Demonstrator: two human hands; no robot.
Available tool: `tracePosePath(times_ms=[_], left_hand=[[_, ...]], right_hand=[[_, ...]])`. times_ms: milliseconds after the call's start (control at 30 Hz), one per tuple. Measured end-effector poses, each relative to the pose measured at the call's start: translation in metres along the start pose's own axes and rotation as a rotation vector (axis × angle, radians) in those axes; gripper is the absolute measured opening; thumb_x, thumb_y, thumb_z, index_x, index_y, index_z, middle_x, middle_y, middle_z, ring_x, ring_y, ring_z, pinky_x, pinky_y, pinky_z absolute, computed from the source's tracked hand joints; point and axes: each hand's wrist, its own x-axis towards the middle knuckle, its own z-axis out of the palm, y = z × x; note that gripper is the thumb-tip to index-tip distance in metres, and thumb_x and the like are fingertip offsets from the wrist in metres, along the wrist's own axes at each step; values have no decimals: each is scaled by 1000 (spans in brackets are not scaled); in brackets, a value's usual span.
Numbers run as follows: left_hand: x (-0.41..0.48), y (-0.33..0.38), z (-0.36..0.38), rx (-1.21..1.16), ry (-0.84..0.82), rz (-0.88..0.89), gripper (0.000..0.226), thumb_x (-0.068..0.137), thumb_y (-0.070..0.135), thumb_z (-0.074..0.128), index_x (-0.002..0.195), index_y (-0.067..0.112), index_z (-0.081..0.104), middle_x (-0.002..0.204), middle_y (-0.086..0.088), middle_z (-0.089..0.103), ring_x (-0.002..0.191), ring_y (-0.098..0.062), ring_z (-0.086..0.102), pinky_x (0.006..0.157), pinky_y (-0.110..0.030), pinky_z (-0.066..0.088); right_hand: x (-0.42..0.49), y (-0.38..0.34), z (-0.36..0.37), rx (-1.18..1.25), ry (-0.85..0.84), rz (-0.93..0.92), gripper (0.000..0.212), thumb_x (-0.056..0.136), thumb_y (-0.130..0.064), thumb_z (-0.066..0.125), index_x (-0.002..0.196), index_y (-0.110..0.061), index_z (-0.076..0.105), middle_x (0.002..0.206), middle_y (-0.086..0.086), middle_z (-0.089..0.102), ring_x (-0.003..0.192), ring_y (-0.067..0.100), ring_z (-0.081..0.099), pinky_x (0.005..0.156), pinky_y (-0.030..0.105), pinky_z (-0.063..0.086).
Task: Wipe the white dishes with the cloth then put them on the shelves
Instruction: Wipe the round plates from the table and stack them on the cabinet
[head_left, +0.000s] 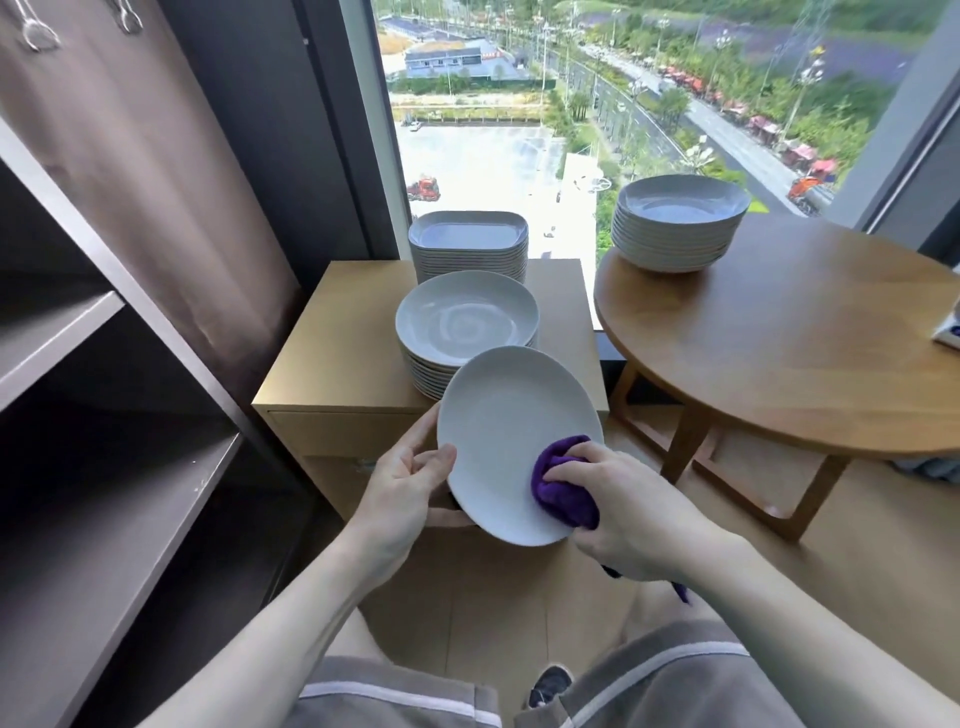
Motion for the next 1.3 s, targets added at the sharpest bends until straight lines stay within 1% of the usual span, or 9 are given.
tracePosePath(times_ms=[133,233,433,600,667,733,900,1100,1300], left_hand=[[-4,0,3,21,-73,7,54,106,27,55,155,44,41,119,-11,76,117,-24,72,74,-44,64],[-7,0,4,49,-129,11,56,102,34,57,153,48,41,122,-8,76,117,-24,72,74,-41,64],[-11,-8,12,71,-223,10,53,103,36,60,152,50,44,122,-10,75,116,-26,72,80,-48,64],[-13,-10,13,86,-274,15,52,99,39,60,146,58,49,113,-4,76,110,-18,73,81,-44,63],[-13,-11,14,91,-304,12,50,102,41,58,147,57,47,112,-2,75,113,-16,72,81,-43,63],[-13,-11,14,85,-309,14,48,104,40,55,149,56,46,119,-4,74,119,-18,70,82,-44,63],[-4,-6,-1,22,-208,22,47,107,35,52,152,46,47,132,-10,69,121,-29,69,79,-49,63],[0,0,-14,53,-94,64,46,109,32,51,151,49,47,128,-5,73,123,-22,69,78,-49,64],[-3,5,-11,97,-104,58,59,96,42,59,153,48,44,123,-8,75,120,-21,70,78,-48,65]], right_hand=[[4,5,-2,1,127,122,60,85,-29,67,142,-33,50,144,-7,43,113,22,48,94,33,48],[5,5,-1,17,197,159,62,84,-26,67,143,-30,48,145,-4,42,110,24,48,92,33,47],[6,-2,-6,100,314,143,66,81,-21,68,145,-26,49,148,-4,42,114,25,47,98,33,44],[2,-15,-6,146,365,22,70,79,-19,72,146,-27,51,153,-7,42,129,23,42,109,34,39],[-1,-24,-3,147,347,-67,69,79,-21,73,145,-30,52,154,-9,42,131,20,41,109,34,38],[-4,-32,1,157,281,-145,68,80,-25,72,144,-33,51,156,-11,40,131,19,41,109,35,40],[-10,-44,7,114,65,-288,68,84,-34,73,145,-42,44,154,-21,36,132,13,37,107,31,40],[-11,-28,0,-7,-83,-210,68,83,-33,75,144,-42,45,149,-17,40,133,14,42,106,29,44],[-4,-1,-7,0,-34,-47,62,81,-31,74,140,-36,54,141,-12,48,125,17,50,100,29,49]])
